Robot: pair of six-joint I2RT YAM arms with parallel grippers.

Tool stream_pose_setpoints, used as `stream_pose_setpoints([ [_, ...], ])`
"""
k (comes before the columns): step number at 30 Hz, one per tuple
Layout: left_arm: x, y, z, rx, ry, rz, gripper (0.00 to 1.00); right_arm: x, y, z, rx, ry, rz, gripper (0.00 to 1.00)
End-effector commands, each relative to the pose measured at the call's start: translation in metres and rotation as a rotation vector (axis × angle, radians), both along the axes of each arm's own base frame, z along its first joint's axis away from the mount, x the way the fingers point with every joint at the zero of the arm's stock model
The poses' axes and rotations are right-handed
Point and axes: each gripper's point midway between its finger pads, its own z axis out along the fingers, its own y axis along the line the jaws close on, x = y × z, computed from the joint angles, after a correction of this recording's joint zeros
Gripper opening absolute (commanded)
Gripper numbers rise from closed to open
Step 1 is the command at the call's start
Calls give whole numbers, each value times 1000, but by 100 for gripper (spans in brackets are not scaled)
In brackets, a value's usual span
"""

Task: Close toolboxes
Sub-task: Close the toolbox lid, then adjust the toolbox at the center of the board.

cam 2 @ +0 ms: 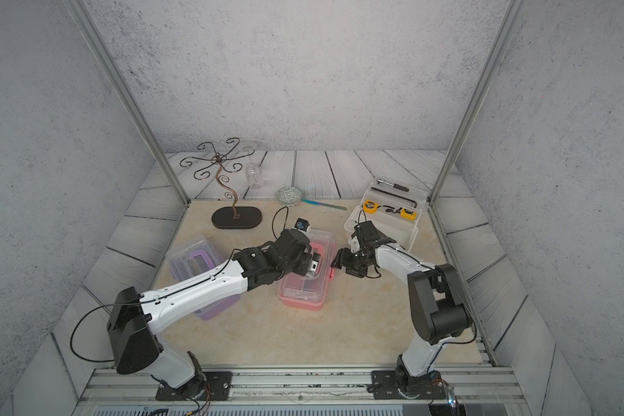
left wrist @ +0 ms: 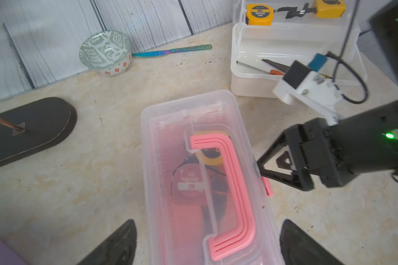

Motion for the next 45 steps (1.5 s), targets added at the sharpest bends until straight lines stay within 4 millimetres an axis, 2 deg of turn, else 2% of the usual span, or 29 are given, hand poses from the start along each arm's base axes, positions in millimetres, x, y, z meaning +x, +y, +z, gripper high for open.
stream_pose_setpoints([
  [1,6,15,-1,-103,67,40,98,-15,-22,11,-97,-28,8,66],
  [4,15,36,-8,-146,105,91,98,-24,-24,23,-91,-62,26,70],
  [6,19,48,-15,-163,122,120,99,-29,-15,34,-30,-97,56,71],
  [9,26,63,-25,-172,144,158,100,-37,6,53,104,-150,111,73],
  [13,34,75,-35,-195,177,196,100,-47,34,69,199,-193,187,73],
  [20,46,90,-48,-275,237,252,100,-57,73,76,294,-216,270,73],
  [25,57,111,-50,-270,224,319,100,-62,105,76,351,-234,316,73],
  [31,64,129,-52,-238,201,384,100,-65,138,91,386,-310,411,74],
  [33,66,134,-53,-220,195,409,100,-65,138,91,359,-338,432,74],
  [37,73,133,-47,-232,189,404,100,-63,120,88,244,-460,448,73],
  [41,81,120,-43,-263,199,361,100,-67,99,84,115,-552,496,74],
  [45,90,98,-41,-323,207,280,100,-72,82,73,20,-612,544,74],
])
